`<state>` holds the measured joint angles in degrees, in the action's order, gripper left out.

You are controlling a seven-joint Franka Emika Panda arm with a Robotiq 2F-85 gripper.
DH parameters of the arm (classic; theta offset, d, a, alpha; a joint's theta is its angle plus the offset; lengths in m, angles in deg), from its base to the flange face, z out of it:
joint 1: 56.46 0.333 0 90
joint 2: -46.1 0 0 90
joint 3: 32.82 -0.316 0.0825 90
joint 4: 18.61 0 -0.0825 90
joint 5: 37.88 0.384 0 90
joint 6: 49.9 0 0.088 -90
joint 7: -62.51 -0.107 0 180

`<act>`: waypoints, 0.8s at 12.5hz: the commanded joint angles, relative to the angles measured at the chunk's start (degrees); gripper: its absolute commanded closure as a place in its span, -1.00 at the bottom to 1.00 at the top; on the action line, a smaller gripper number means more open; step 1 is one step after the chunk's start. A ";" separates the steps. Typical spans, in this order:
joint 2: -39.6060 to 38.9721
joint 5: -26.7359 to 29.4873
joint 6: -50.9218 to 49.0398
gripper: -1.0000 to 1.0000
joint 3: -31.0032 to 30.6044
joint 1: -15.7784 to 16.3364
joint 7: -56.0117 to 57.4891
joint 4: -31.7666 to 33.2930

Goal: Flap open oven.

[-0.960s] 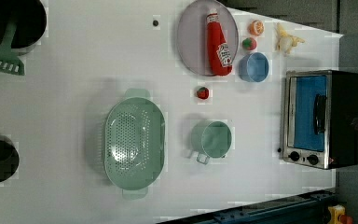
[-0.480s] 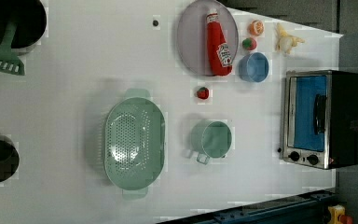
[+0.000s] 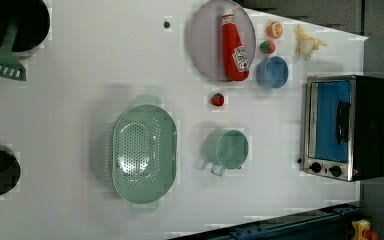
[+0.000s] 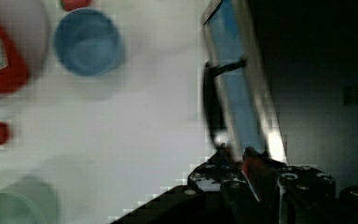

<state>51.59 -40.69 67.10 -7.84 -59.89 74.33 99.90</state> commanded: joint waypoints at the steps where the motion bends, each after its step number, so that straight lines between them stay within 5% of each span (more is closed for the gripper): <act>1: -4.51 -0.04 4.01 0.65 0.84 0.18 11.93 1.50; 10: -12.35 0.23 17.95 0.65 1.30 -0.10 11.91 7.42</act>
<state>37.06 -40.76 83.49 -6.34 -60.05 83.87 107.84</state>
